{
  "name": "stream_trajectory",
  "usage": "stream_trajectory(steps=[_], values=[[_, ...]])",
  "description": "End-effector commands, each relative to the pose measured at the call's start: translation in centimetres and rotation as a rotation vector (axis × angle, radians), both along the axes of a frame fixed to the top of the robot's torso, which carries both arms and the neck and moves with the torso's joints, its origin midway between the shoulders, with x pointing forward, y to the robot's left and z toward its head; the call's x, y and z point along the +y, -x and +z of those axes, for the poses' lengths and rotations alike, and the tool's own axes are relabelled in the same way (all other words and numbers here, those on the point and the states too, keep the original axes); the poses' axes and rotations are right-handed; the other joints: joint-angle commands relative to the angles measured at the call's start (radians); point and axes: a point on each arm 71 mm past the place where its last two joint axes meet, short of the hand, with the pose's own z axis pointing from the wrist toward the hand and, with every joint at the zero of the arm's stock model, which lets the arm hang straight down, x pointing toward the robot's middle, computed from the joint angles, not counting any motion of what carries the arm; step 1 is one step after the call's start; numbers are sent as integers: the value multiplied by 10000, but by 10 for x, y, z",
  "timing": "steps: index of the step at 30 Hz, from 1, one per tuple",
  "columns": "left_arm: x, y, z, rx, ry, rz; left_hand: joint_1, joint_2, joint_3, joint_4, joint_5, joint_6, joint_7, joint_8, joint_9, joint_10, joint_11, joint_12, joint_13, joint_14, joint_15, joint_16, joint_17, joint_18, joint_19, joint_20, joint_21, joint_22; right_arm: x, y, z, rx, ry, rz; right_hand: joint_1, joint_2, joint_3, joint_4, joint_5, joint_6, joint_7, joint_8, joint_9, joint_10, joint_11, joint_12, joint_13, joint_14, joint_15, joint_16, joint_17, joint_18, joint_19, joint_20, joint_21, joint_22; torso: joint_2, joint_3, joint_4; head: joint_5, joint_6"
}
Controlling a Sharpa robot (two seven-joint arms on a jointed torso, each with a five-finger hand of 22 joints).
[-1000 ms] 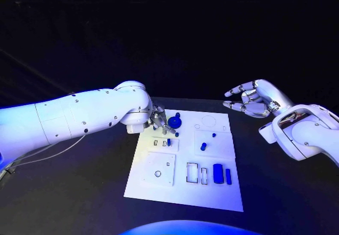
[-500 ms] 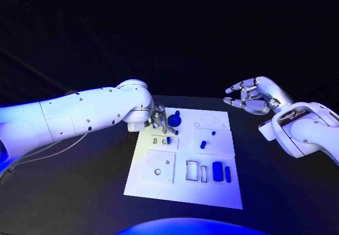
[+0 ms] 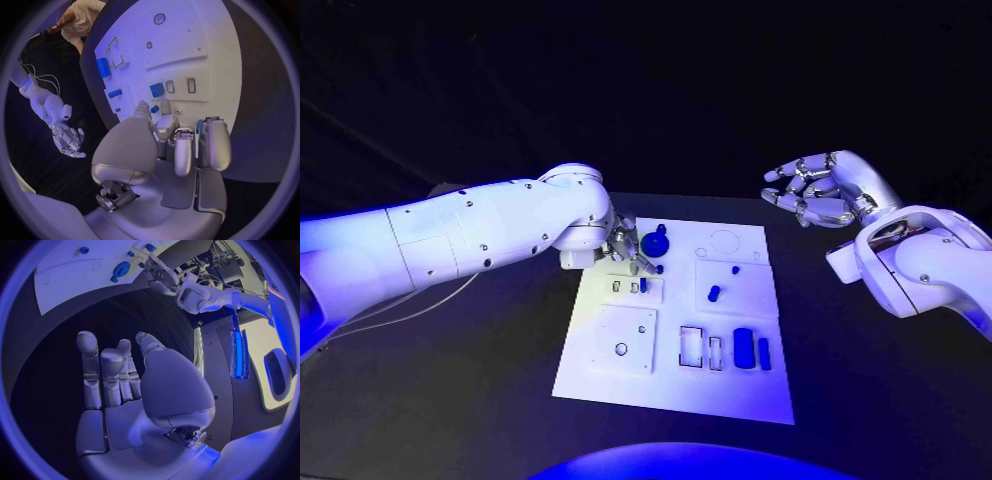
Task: Assemble the parts on the task board
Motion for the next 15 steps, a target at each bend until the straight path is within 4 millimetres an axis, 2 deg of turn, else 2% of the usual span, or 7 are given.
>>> stream_trajectory(steps=[1,15], values=[[1,2,-3,272,-539,63,-63,12,-31,0,-25,-57,-17,42,11,-55,-9,-50,-3,1017,-33,24,2634,-174,65,10,43,-18,0,0,0,22,-394,-96,-1,-94,45,24,52,-54,-21,80,9,-132,11,-160,-157,-121,0,-190,-144,147,-130,-10,-194,-124,-11,1,-9,-12,0],[-3,4,-10,581,-546,-67,-39,40,-27,-7,-19,-75,-13,47,28,-63,-5,-48,3,1017,-28,24,2634,-174,63,15,45,-18,0,0,0,58,-454,-111,0,-117,79,43,80,-98,-16,123,10,-172,16,-233,-282,-191,6,-544,-434,198,-244,-5,-589,-395,-4,3,0,-30,15]])
